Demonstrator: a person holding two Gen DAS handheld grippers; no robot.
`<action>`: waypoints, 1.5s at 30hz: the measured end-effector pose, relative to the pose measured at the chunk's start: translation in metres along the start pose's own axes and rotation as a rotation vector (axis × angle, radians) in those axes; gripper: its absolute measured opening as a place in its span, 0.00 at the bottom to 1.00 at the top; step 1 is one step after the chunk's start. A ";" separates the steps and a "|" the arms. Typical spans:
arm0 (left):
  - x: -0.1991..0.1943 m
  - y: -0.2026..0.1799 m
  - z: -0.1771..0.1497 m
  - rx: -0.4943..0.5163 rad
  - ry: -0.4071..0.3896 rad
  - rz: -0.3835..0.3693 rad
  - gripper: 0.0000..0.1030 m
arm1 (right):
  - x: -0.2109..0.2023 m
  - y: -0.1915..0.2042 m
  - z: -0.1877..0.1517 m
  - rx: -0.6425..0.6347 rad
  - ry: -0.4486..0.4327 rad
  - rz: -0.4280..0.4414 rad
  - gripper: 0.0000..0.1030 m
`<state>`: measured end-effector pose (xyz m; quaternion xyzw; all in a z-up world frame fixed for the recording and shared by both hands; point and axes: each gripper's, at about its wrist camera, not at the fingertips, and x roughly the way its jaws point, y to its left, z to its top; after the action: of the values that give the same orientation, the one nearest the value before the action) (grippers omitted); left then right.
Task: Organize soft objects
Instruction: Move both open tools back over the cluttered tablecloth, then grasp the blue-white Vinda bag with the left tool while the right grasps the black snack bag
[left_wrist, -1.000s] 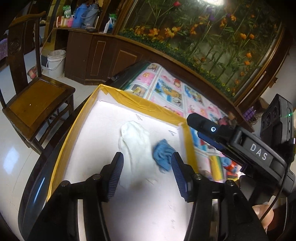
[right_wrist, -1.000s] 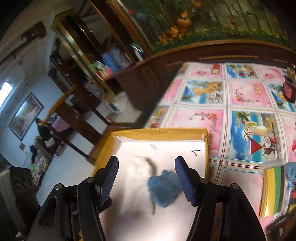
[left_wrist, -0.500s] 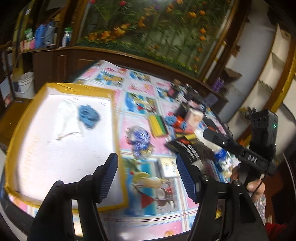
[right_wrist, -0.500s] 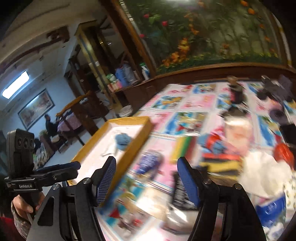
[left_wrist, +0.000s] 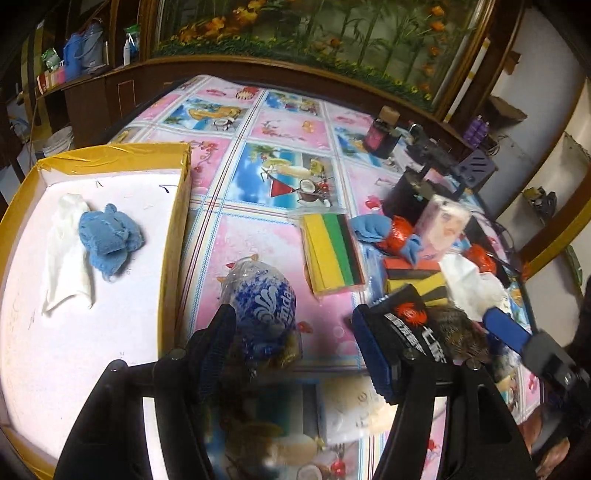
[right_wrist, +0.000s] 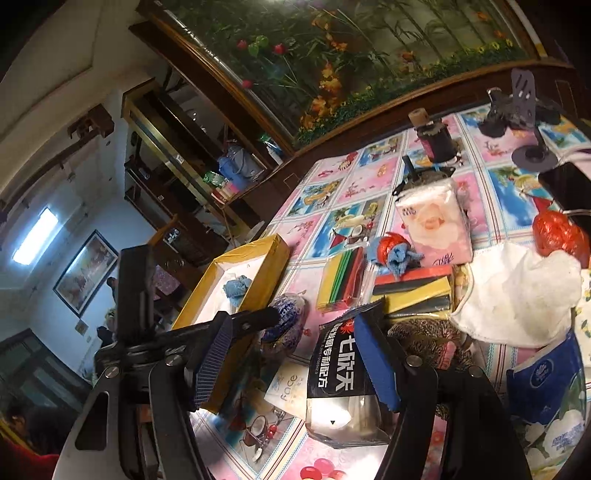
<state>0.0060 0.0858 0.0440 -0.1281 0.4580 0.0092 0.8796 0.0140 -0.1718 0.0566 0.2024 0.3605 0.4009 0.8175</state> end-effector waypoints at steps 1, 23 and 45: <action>0.005 0.000 0.001 0.000 0.014 0.016 0.63 | 0.002 -0.002 0.000 0.007 0.007 0.008 0.71; 0.003 -0.007 -0.025 0.094 -0.119 0.025 0.37 | 0.002 0.007 0.000 -0.088 -0.017 -0.144 0.71; -0.074 0.036 -0.063 0.034 -0.209 -0.113 0.38 | 0.049 0.014 -0.020 -0.236 0.175 -0.295 0.71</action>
<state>-0.0919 0.1133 0.0614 -0.1372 0.3559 -0.0347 0.9237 0.0124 -0.1233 0.0305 0.0144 0.4062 0.3323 0.8511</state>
